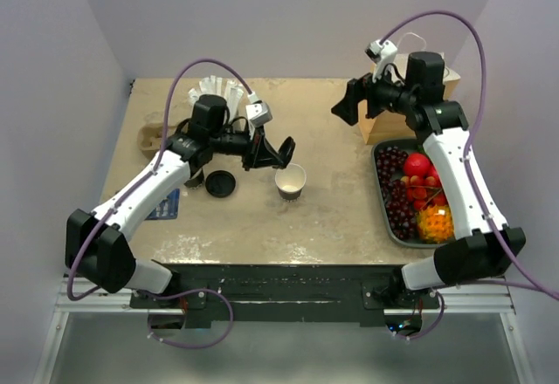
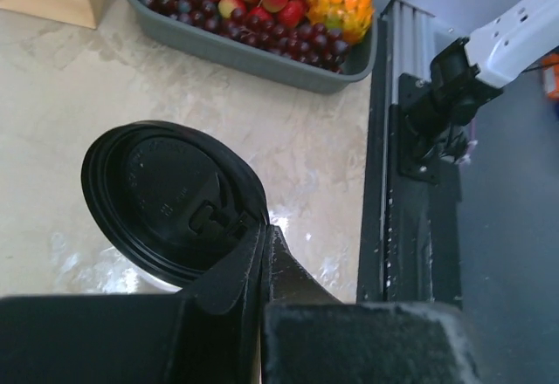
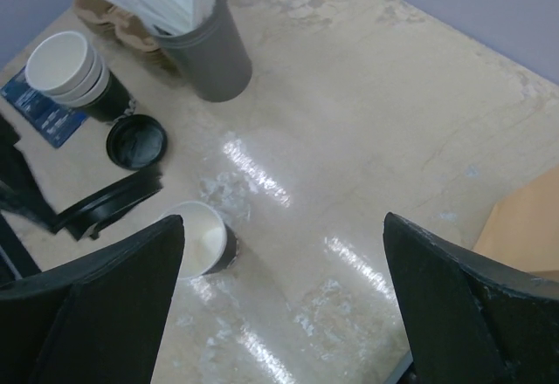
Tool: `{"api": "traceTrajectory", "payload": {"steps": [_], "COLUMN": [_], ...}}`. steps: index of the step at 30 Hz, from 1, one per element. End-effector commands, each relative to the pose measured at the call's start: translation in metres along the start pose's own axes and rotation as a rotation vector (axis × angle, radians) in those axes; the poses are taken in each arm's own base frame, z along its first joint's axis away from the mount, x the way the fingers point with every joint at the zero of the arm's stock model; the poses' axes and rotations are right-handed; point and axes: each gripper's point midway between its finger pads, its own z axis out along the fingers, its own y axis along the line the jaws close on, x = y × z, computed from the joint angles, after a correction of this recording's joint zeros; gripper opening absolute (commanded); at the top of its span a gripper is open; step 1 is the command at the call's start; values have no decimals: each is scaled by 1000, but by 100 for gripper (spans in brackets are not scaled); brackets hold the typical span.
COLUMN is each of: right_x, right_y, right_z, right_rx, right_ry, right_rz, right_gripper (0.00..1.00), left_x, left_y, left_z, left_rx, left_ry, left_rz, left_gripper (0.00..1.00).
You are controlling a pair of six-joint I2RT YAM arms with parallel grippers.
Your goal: Pack the takeout coffee
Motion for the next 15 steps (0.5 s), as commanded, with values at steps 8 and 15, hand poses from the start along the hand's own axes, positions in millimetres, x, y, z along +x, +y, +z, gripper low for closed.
{"api": "traceTrajectory", "payload": {"steps": [8, 15], "right_x": [68, 88], "right_y": [39, 36], "right_z": [1, 3], "right_rx": [-178, -153], "right_ry": [40, 66], "right_rz": [56, 87], "right_gripper": [99, 99], "left_x": [-16, 2], "left_y": [-30, -24], "left_z": [18, 28], "left_rx": [274, 294], "left_ry": [-214, -218], "left_rz": [-160, -263], "left_gripper": [0, 0]}}
